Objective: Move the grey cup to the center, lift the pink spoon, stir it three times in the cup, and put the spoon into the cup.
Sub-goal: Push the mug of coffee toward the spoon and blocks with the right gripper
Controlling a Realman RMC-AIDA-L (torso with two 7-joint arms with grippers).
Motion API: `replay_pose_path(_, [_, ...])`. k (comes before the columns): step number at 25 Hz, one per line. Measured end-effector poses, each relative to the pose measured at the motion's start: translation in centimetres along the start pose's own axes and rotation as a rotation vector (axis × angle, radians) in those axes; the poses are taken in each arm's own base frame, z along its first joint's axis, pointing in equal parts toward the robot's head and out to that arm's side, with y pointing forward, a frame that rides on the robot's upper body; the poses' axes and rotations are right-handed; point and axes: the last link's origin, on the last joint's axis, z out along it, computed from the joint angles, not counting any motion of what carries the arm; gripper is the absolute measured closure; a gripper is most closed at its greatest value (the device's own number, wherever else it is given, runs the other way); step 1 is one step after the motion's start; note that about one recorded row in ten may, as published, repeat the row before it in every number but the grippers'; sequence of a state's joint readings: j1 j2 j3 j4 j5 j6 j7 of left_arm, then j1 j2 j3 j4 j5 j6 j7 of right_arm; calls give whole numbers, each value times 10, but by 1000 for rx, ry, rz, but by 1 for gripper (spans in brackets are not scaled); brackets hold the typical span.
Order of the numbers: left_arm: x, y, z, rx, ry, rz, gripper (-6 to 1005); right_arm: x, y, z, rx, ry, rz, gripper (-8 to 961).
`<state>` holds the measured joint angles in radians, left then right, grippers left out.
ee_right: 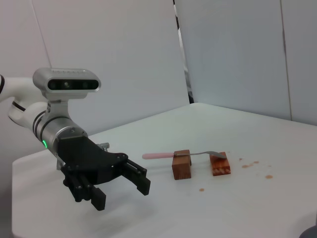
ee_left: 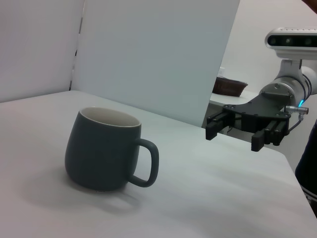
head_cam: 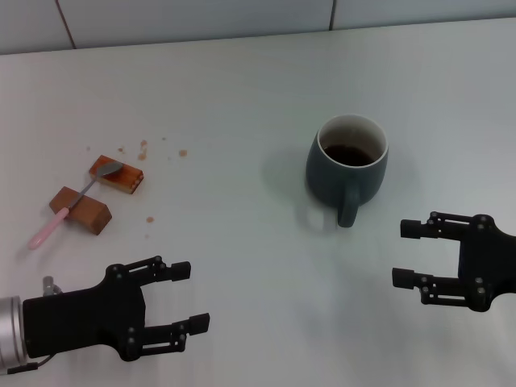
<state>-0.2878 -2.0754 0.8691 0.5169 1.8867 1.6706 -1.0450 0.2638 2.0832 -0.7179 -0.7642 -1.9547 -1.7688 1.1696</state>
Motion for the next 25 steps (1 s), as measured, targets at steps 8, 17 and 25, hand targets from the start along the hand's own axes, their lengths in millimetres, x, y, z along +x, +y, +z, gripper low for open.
replay_pose_path(8, [0,0,0,0,0,-1,203,-1,-1,-1,11,-5,1,350])
replay_pose_path(17, [0,0,0,0,0,3,202,-3,-19,-59,548,-449,-49,628])
replay_pose_path(25, [1,-1,1,-3,0,8,202,30,-31,-57,904,-481,-79,860])
